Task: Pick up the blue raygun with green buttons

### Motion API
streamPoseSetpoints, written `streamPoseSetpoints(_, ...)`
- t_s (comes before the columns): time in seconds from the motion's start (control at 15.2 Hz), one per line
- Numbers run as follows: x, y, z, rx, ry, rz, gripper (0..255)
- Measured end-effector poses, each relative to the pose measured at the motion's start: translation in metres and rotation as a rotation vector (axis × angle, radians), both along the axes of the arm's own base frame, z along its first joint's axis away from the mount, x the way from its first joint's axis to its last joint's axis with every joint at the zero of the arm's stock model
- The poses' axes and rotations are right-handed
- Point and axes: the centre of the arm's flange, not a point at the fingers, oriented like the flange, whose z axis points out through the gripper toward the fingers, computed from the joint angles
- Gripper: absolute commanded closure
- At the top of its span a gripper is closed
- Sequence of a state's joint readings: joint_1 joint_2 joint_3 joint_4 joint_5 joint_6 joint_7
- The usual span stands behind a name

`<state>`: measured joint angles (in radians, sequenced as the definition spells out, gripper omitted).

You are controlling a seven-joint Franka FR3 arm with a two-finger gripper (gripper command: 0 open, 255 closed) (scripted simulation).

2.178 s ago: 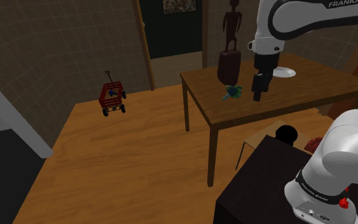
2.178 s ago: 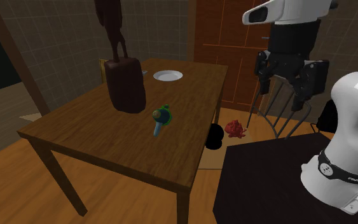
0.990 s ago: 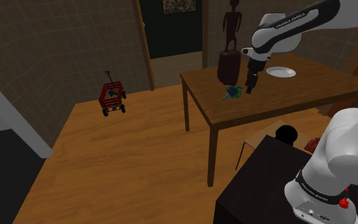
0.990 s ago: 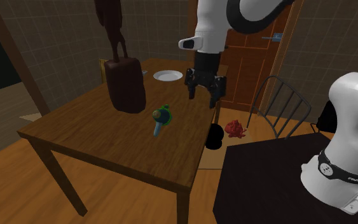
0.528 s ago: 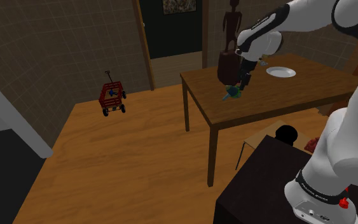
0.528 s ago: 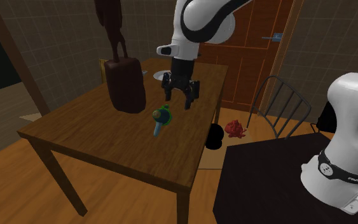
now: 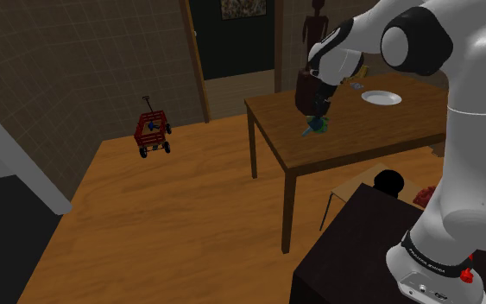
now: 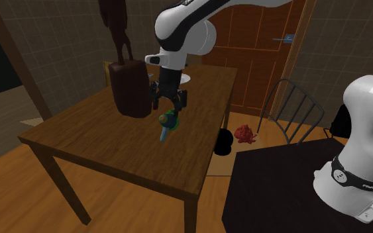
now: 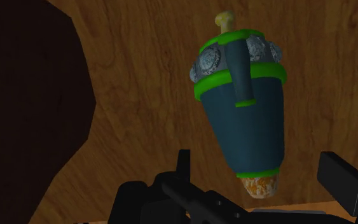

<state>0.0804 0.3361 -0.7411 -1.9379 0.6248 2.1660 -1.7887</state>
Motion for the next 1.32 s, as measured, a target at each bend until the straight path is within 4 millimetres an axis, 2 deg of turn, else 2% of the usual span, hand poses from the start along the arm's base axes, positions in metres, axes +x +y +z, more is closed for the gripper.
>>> streamPoseSetpoints(0.33,0.0,-0.001,-0.027,0.001,-0.002,0.003,0)
streamPoseSetpoints(0.4,0.001,-0.001,-0.029,0.001,-0.002,0.003,255)
streamPoseSetpoints(1.06,0.002,-0.001,-0.03,0.001,-0.004,0.004,255)
streamPoseSetpoints(1.32,0.001,-0.001,-0.014,0.001,-0.002,0.004,255)
